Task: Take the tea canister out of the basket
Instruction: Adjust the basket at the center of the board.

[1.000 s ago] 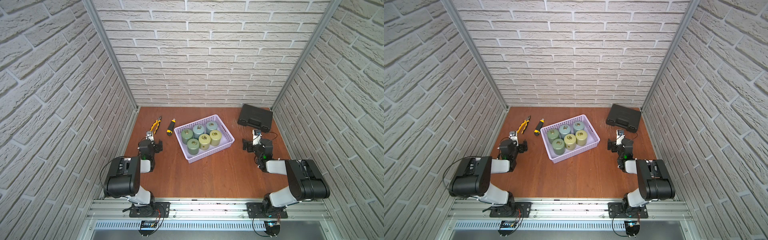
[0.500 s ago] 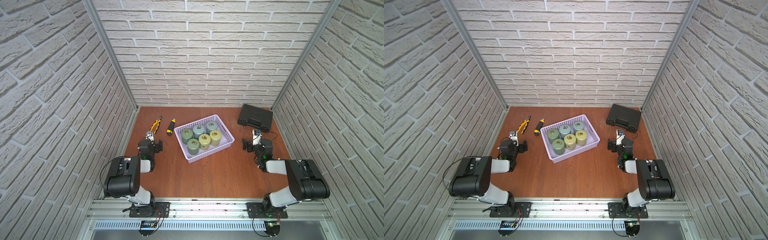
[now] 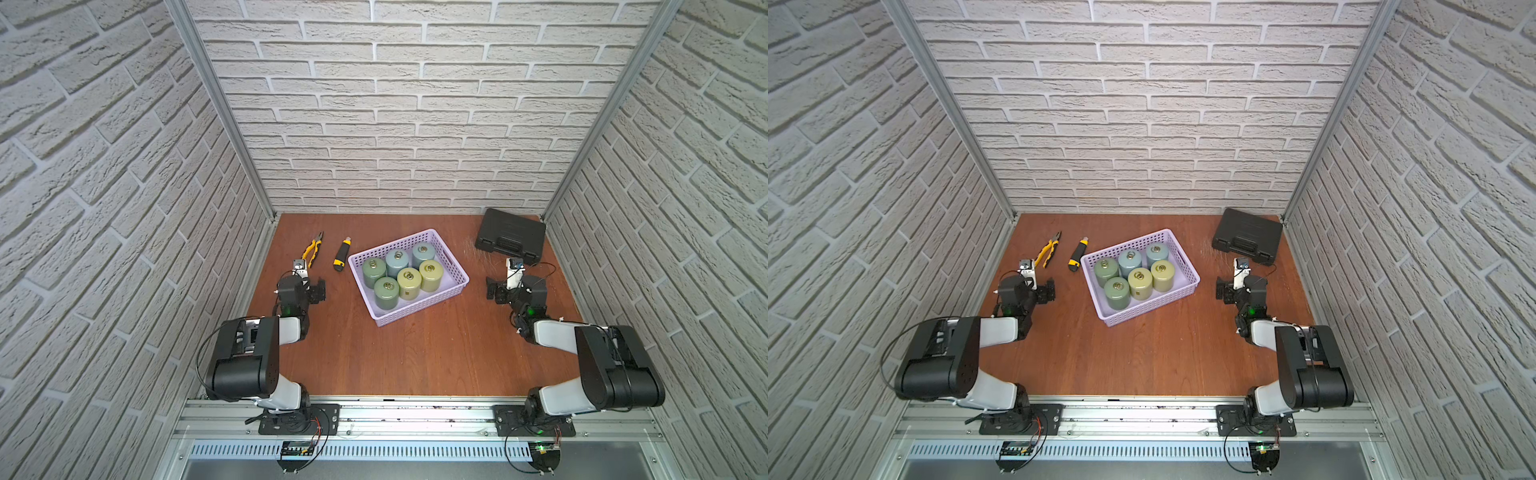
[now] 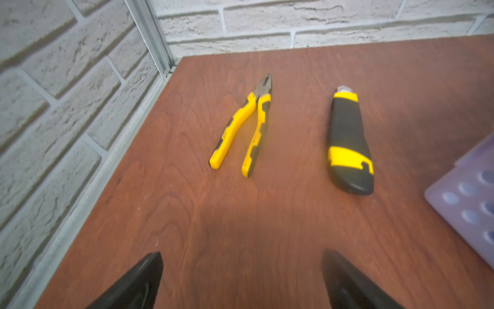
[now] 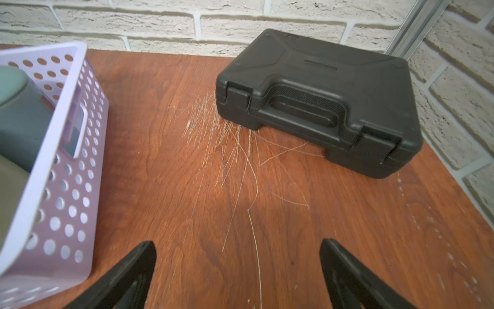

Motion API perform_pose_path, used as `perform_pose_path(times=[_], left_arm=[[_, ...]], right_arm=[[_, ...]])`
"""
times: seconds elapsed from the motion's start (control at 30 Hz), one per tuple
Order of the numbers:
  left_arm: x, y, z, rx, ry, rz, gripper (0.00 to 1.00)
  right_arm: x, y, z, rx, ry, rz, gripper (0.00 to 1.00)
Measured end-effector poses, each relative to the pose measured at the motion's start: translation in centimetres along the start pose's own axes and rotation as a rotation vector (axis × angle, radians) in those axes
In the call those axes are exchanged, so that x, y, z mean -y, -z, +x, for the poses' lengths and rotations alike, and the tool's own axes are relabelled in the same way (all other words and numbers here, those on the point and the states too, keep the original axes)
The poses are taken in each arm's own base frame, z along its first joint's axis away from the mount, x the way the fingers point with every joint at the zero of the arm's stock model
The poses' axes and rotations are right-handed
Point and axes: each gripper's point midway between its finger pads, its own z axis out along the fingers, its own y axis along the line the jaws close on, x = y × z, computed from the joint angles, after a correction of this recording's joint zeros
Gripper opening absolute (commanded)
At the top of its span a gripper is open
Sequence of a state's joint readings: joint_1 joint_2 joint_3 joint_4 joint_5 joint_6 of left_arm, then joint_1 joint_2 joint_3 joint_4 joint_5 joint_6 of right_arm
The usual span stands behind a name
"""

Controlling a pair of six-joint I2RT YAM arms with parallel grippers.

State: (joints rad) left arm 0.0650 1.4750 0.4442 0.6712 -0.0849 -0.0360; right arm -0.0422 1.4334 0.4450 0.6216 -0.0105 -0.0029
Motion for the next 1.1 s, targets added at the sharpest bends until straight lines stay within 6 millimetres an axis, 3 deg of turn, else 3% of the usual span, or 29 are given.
perform_pose_path(times=[0.13,0.27,0.6,0.87,1.1], left_arm=[[-0.5,1.5,-3.6,0.054,0.018,-0.006,0.98],[-1.1,3.3,-5.5,0.052,0.101,-0.019,0.98],[-1.1,5.5,-6.2,-0.131,0.393,-0.006,0.98],[4.0,7.0,-3.5,-0.326,0.547,0.180,0.98],[8.8,8.5,-2.4,-0.426,0.577,0.294,0.98]], right_arm=[[0.1,0.7,-3.4,0.029,-0.022,-0.002,1.00],[-0.2,1.3,-5.3,-0.006,-0.067,-0.022,0.99],[-3.0,3.5,-5.1,-0.238,-0.238,-0.168,0.96],[-5.6,5.7,-4.2,-0.383,-0.338,-0.296,0.96],[-7.8,5.3,-3.5,-0.501,-0.383,-0.422,0.93]])
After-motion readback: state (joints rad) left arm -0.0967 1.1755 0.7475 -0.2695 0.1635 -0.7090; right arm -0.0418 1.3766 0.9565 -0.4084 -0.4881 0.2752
